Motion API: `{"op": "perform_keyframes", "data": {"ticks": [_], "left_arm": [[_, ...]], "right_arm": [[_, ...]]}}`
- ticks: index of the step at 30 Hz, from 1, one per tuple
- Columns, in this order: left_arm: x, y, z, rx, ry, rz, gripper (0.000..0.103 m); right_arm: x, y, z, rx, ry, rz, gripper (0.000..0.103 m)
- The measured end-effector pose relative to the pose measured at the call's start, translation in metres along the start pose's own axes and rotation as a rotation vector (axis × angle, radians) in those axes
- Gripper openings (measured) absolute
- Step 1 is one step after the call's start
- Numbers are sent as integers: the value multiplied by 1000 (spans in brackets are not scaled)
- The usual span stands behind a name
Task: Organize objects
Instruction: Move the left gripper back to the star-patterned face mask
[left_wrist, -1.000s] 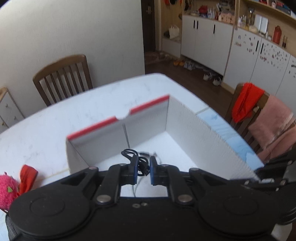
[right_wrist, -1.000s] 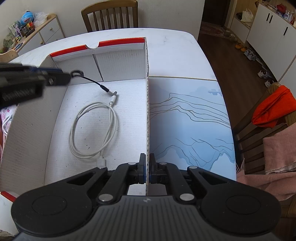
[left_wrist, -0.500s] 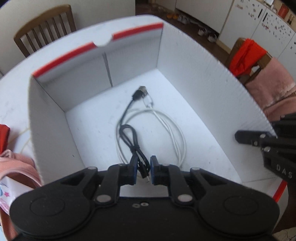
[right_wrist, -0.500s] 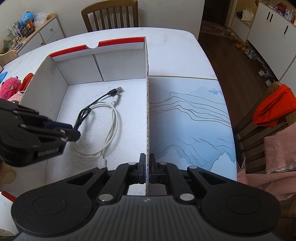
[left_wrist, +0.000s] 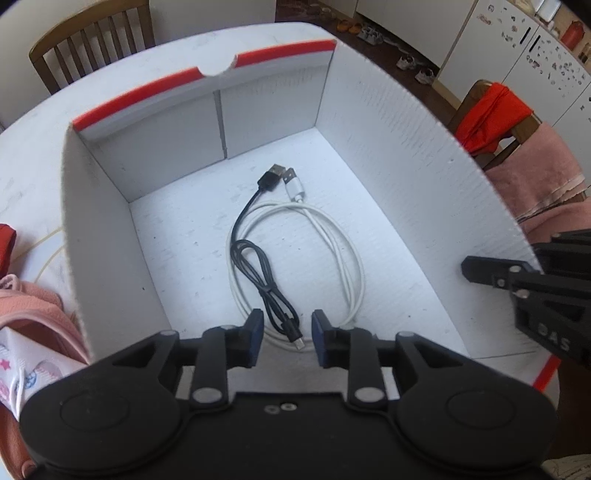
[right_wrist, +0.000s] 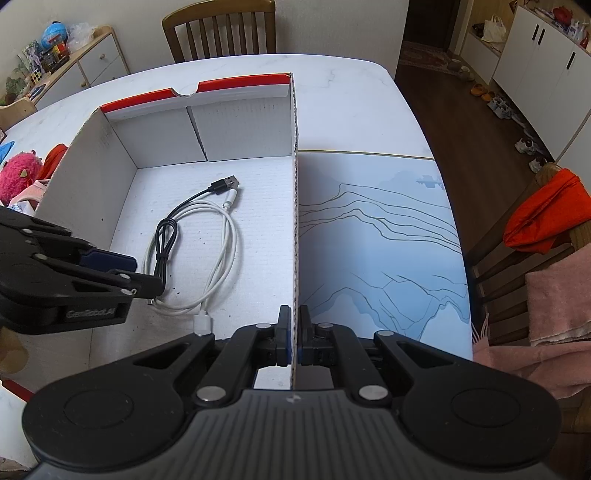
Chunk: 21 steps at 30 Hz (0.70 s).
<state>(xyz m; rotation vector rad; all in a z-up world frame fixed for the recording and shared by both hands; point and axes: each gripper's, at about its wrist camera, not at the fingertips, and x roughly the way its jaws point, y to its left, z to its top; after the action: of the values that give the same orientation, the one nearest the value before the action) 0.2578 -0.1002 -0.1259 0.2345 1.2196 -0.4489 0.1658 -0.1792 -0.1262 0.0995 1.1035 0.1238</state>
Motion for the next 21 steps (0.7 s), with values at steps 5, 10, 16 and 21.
{"op": "perform_keyframes", "data": {"ticks": [5,10,16,21], "left_arm": [[-21,1,-5,-2,-50,0,31],[-43,6,-12,-21,-111,28,34],[-73,18,-23,-60,-173,27,50],[-98,26,-31,-70,-223,35,58]], "right_arm": [[0,0,0,-1,1,-4,2],[-2,0,1,1,-1,-7,2],[-6,1,1,-1,-8,-12,2],[-6,2,0,-4,-7,-16,2]]}}
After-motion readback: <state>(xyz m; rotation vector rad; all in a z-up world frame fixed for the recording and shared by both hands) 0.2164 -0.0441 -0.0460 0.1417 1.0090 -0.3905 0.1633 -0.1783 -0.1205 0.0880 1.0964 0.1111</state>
